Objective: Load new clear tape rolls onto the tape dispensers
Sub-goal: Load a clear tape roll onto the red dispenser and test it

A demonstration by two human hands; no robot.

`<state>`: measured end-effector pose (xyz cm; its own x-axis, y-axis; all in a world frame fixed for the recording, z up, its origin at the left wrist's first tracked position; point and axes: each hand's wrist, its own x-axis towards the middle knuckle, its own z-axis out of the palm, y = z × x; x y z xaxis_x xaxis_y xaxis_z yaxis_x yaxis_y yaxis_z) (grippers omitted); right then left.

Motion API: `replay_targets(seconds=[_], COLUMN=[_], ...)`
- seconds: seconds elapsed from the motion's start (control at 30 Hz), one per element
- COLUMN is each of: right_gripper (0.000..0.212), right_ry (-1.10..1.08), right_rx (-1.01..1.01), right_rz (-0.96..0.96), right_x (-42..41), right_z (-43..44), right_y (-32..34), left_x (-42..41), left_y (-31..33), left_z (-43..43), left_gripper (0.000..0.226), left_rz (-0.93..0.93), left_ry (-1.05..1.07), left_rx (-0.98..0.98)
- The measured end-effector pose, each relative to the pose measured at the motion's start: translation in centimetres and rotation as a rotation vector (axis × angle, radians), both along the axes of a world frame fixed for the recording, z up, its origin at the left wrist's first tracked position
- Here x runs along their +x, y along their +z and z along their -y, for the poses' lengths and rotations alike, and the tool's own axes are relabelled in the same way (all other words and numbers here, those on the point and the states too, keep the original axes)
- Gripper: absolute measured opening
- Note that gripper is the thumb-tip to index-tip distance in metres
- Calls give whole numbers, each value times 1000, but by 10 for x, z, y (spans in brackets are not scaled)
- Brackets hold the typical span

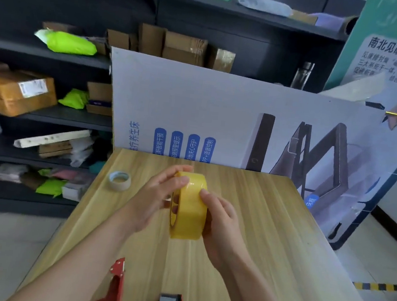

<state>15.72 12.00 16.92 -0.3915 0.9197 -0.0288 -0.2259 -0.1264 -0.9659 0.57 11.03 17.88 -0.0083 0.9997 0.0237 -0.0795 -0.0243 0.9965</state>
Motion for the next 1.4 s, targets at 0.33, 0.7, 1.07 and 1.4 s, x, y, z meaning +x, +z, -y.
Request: replay_targets(seconds=[0.33,0.7,1.07,1.4], right_gripper=[34,26,36,51], right_ry=[224,217,169,141], right_rx=[150,235,169,125], right_rz=[-69,-99,-32,104], right_x=[0,-2,-29,-60], right_z=[17,36,40,50], right_y=[22,31,44,48], left_x=[9,10,-18,-52], left_y=[19,22,41,58], left_z=[29,54,68,86], left_gripper=[52,35,34,77], left_rz=[34,-5,-409,-813], left_ry=[164,207,289,309], left_rx=[-20,198,398,336])
